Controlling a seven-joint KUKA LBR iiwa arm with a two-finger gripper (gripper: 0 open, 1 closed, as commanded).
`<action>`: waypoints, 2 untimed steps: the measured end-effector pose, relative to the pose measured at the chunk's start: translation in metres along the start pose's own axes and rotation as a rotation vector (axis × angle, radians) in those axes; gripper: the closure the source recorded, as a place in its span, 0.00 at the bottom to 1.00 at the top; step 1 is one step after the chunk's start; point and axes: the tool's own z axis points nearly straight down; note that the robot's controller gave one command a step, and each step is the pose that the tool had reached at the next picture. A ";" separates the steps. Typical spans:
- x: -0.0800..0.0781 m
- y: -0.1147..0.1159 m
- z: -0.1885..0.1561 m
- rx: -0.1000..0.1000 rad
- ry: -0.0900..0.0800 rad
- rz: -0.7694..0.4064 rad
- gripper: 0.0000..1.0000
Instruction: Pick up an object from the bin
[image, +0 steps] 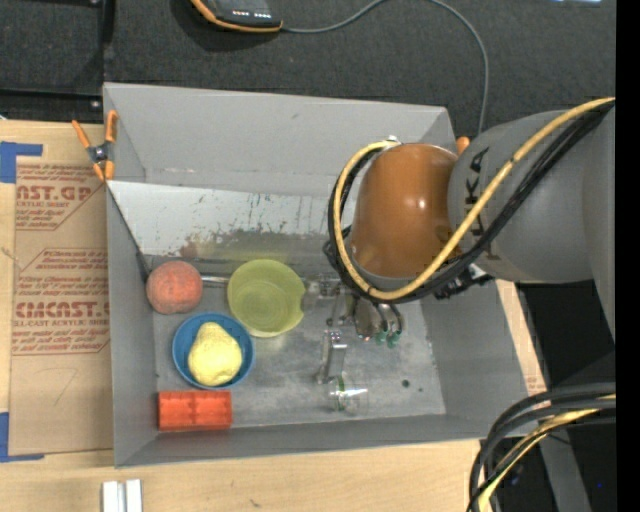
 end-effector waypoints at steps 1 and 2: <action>-0.002 0.000 -0.005 0.000 -0.008 0.001 0.00; -0.046 0.066 0.099 -0.002 -0.001 -0.204 0.00</action>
Offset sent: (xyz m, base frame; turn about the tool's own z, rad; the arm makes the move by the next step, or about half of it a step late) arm 0.0452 0.0639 -0.0966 -0.2011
